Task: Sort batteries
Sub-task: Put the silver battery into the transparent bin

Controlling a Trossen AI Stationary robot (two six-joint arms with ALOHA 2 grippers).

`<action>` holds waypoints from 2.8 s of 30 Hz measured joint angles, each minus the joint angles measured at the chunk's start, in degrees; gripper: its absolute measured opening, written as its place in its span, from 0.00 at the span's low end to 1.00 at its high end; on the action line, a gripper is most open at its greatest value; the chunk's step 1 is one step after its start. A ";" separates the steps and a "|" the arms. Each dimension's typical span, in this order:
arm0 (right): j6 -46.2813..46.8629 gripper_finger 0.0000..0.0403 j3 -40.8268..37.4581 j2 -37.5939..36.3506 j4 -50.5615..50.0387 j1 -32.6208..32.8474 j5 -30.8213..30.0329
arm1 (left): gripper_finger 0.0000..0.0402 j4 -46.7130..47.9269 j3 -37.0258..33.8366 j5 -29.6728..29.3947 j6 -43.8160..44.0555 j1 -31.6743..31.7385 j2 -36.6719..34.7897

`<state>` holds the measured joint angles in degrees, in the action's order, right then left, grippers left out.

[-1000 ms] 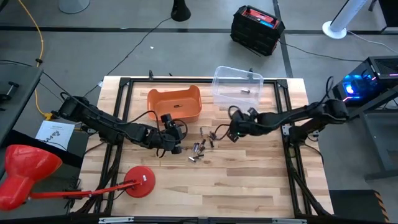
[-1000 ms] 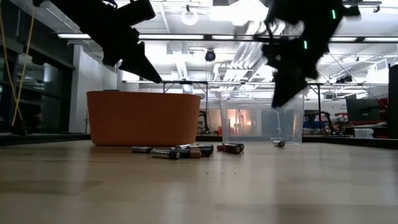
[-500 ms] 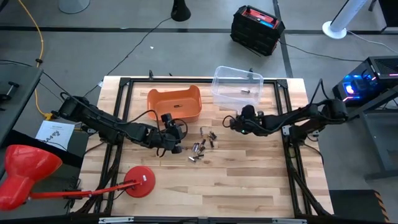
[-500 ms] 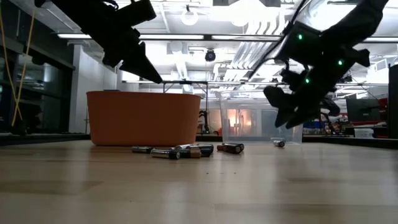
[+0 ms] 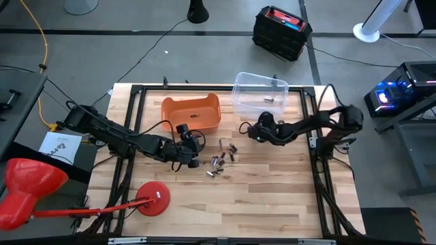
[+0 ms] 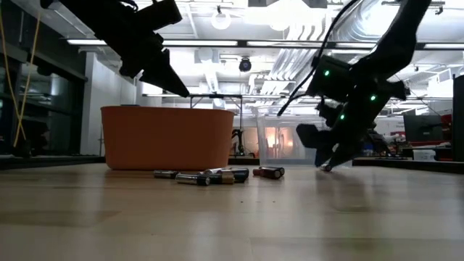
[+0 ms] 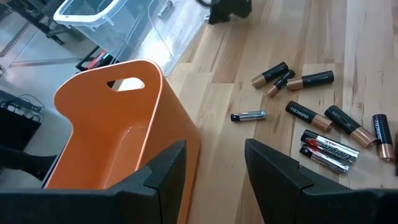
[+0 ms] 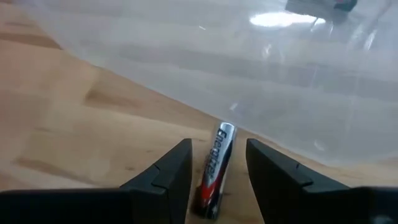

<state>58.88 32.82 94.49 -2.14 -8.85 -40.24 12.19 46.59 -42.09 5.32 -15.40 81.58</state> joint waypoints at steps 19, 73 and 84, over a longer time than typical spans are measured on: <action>-12.79 0.11 3.32 -7.96 2.63 12.63 -3.77 | 0.39 -0.49 0.06 -0.34 -1.53 -1.19 -0.89; -52.31 0.38 10.19 -37.07 -2.35 3.29 25.07 | 0.39 2.01 0.00 32.18 -1.56 3.37 10.08; -52.29 0.38 10.19 -37.12 -2.91 3.29 25.06 | 0.32 -0.59 0.29 35.53 -8.18 8.14 17.54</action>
<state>6.59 43.00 57.36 -5.05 -5.56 -15.18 11.59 46.88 -6.55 -2.86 -7.25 99.12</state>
